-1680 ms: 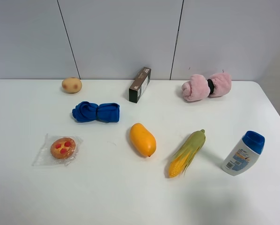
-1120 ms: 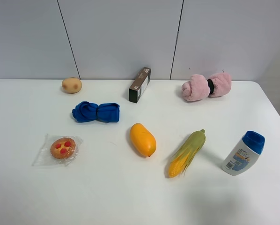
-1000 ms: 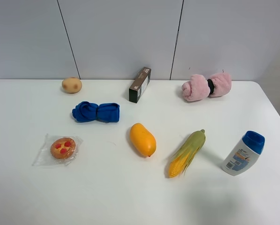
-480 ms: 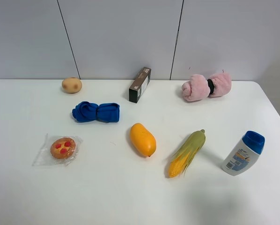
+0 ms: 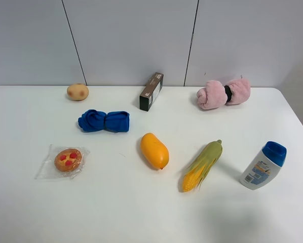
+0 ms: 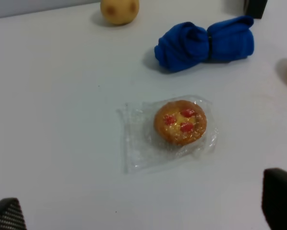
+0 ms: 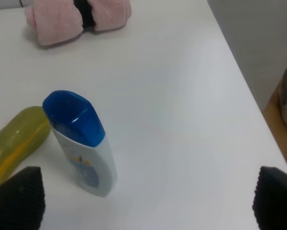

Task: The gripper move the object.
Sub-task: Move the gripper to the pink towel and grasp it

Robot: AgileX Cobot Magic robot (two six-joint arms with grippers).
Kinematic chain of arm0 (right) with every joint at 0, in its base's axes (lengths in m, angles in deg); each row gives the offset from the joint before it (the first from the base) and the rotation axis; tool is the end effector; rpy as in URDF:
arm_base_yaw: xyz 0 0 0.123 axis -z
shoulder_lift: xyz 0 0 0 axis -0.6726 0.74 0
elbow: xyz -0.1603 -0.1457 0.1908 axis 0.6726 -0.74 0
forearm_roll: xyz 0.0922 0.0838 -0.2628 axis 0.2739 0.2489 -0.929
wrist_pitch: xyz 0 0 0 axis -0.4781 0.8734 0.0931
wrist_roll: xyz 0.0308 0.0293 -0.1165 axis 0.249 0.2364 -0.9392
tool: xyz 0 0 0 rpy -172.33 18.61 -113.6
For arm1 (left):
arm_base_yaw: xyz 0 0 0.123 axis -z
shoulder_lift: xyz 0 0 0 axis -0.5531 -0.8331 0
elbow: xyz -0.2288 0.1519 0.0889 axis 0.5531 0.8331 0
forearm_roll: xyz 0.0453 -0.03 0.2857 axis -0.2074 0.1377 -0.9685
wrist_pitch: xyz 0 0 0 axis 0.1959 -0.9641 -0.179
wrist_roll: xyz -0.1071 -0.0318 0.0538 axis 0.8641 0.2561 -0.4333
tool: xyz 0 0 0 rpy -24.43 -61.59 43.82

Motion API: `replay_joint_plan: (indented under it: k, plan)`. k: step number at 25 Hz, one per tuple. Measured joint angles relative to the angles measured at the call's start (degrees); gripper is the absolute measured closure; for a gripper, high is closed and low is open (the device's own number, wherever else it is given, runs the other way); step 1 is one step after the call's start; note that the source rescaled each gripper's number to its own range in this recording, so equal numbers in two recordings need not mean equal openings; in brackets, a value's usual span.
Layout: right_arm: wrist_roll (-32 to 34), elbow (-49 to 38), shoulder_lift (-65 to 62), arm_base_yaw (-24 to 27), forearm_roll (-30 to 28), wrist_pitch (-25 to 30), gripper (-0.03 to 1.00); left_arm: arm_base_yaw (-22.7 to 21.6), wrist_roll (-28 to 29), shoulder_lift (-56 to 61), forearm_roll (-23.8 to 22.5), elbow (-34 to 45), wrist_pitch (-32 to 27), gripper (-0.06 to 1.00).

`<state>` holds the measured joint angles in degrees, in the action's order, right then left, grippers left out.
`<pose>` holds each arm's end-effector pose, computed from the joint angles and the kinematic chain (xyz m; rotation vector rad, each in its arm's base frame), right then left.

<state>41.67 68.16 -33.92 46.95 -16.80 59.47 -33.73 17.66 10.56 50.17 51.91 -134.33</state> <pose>0.0542 -0.0087 0.2803 0.1626 2.0418 -0.0506 0.0544 -0.0077 0.2842 0.1139 2.0209 -0.0148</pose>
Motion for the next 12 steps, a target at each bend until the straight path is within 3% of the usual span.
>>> replay_joint_plan:
  k: [6, 9, 12]
  plan:
    - [19.3, 2.3, 4.0, 0.0, 0.8, -0.9, 0.2, 0.0, 0.0, 0.0, 0.0, 0.0, 0.0, -0.06]
    - [29.5, 5.4, 12.2, 0.0, -0.3, -3.4, 0.2, 0.0, 0.0, 0.0, 0.0, 0.0, 0.0, -0.06]
    - [34.7, 7.9, 21.8, 0.0, -1.8, -7.2, 0.2, 0.0, 0.0, 0.0, 0.0, 0.0, 0.0, -0.06]
